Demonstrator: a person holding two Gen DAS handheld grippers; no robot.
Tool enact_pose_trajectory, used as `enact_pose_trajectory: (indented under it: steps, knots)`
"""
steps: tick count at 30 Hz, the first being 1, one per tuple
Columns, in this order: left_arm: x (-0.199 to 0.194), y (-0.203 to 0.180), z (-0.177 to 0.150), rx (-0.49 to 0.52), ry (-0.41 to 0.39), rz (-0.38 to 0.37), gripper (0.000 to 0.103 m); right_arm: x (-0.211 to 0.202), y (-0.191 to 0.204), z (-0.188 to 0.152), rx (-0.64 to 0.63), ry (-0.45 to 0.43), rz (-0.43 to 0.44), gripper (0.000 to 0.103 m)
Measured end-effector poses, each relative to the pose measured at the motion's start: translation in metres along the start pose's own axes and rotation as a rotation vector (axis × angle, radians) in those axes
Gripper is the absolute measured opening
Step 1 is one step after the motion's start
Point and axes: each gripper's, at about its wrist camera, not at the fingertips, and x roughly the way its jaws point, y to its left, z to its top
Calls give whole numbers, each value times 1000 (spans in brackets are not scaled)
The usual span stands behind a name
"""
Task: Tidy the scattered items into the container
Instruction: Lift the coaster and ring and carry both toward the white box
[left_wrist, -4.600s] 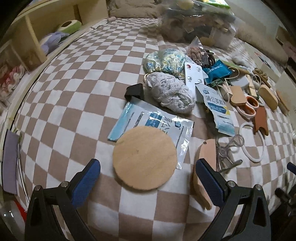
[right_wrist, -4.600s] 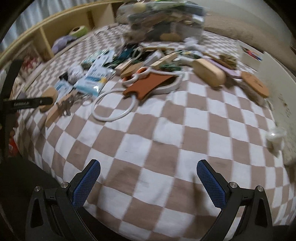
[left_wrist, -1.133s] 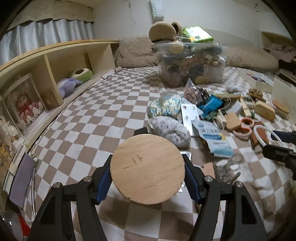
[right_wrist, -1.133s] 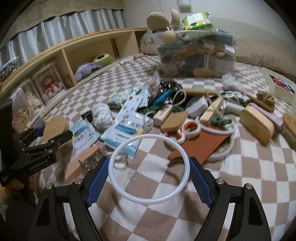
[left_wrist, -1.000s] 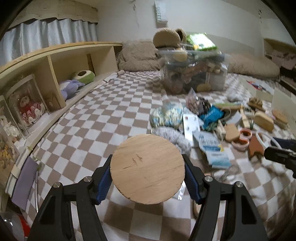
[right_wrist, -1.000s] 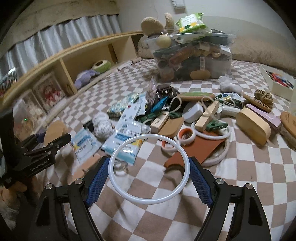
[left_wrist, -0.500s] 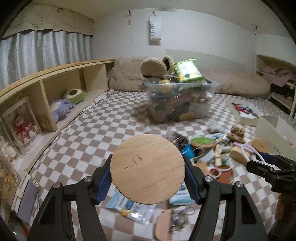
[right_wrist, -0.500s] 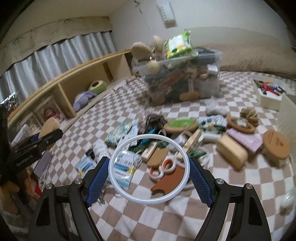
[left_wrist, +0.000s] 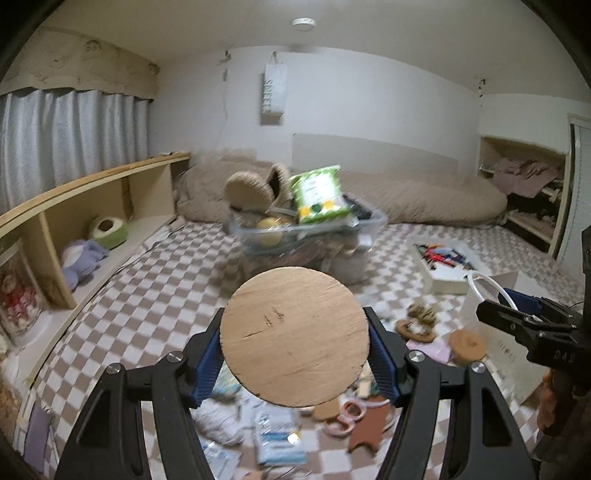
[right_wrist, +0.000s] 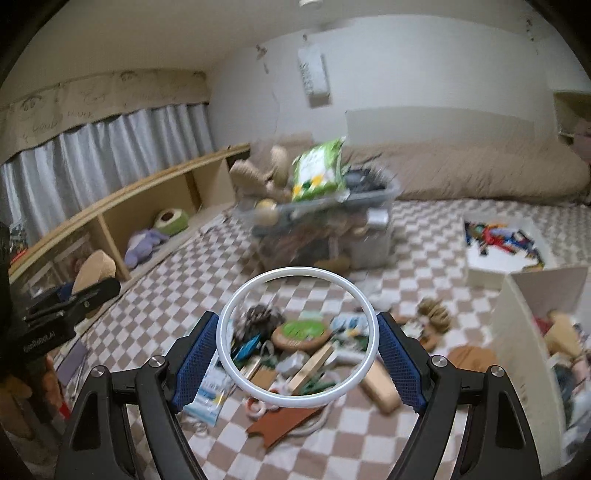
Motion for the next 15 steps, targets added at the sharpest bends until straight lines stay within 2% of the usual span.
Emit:
enact_pose_trajectory:
  steps: [6,15]
  knots:
    - [10,-34,23,-1,-29,-63,69,-13,-23,33,13,-63,-44,85]
    - [36,-91,38,16,-50,-164,69,-22,-64,50,55,-110,-76,85]
